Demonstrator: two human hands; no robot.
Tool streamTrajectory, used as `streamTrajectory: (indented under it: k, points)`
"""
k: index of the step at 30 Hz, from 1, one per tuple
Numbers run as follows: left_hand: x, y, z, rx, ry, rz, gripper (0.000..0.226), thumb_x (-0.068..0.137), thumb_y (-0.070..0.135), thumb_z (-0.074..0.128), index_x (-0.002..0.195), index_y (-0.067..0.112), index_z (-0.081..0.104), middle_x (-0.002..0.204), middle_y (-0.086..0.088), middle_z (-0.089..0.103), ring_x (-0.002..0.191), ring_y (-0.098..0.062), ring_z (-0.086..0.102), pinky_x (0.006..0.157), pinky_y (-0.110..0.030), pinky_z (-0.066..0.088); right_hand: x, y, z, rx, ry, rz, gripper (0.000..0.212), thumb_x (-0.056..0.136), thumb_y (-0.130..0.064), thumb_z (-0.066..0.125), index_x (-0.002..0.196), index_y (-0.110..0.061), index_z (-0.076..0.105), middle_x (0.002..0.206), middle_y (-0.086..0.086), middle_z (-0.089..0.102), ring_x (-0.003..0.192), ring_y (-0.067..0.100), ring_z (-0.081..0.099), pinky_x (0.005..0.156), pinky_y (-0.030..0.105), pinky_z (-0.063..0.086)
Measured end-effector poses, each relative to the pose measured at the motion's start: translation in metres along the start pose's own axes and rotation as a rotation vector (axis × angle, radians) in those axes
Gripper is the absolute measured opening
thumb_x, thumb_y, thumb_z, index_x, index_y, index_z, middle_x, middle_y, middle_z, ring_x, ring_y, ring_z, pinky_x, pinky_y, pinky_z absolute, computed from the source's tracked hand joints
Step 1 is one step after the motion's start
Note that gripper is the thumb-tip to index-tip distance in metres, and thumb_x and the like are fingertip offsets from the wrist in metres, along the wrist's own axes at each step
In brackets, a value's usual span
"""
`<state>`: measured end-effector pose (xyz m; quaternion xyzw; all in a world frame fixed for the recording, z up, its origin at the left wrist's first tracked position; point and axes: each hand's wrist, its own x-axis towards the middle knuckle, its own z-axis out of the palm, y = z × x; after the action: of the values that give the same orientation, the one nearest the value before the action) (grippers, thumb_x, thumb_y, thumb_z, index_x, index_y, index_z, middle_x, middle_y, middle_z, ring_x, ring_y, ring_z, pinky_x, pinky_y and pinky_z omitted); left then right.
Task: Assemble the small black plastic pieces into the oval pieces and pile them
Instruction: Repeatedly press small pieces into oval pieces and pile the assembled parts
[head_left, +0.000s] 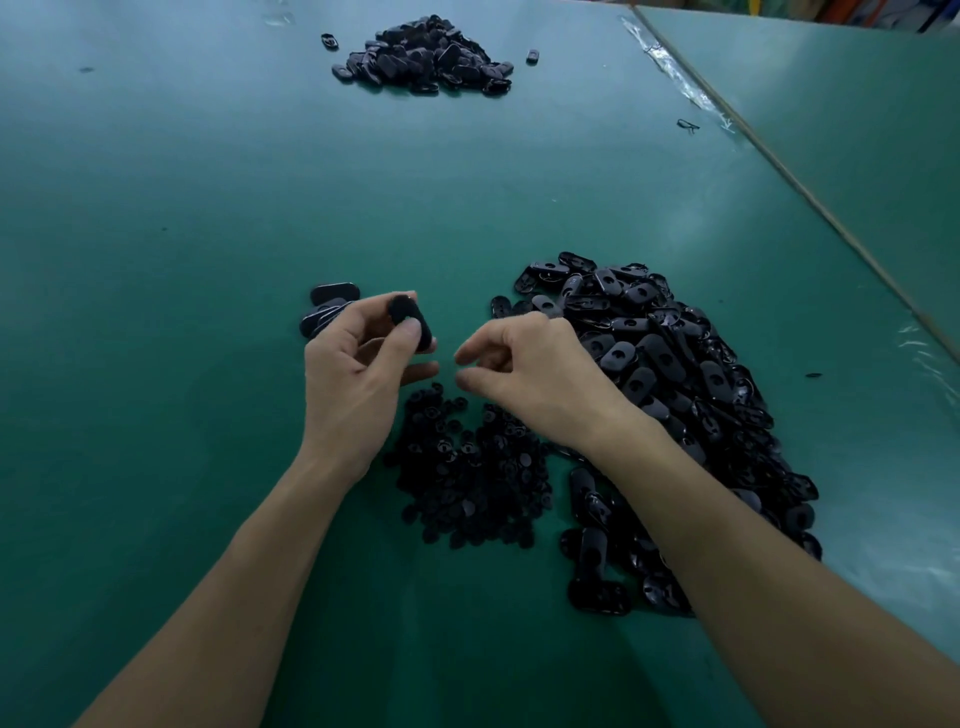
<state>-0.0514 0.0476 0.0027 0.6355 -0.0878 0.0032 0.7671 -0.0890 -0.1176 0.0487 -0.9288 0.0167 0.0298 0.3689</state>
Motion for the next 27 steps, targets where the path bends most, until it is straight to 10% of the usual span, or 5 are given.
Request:
streamTrajectory:
  k: [4, 21, 27]
  points:
    - [0.001, 0.0, 0.001, -0.031, 0.027, -0.021, 0.019, 0.103, 0.004, 0.052, 0.114, 0.013, 0.064, 0.085, 0.007, 0.07, 0.085, -0.023, 0.076, 0.066, -0.027, 0.06, -0.004, -0.002, 0.005, -0.204, -0.11, 0.003, 0.027, 0.089, -0.034, 0.074, 0.114, -0.024, 0.071, 0.098, -0.005, 0.068, 0.093, 0.013, 0.064, 0.089, 0.036, 0.055]
    - [0.0, 0.0, -0.003, 0.005, -0.024, 0.028, 0.013, 0.086, 0.012, 0.075, 0.096, 0.014, 0.066, 0.082, 0.0, 0.074, 0.074, -0.017, 0.074, 0.066, -0.022, 0.057, -0.002, -0.007, 0.009, -0.116, -0.106, 0.015, 0.005, 0.101, -0.017, 0.052, 0.098, -0.021, 0.053, 0.097, 0.004, 0.063, 0.087, 0.022, 0.061, 0.08, 0.047, 0.055]
    - [0.001, -0.001, -0.001, 0.04, -0.012, 0.033, 0.017, 0.091, 0.004, 0.069, 0.102, 0.017, 0.072, 0.085, 0.008, 0.076, 0.074, -0.011, 0.073, 0.065, -0.019, 0.057, -0.001, -0.012, 0.006, 0.008, 0.057, -0.114, 0.01, 0.095, -0.011, 0.061, 0.09, -0.018, 0.055, 0.08, -0.005, 0.063, 0.072, 0.008, 0.059, 0.065, 0.019, 0.048]
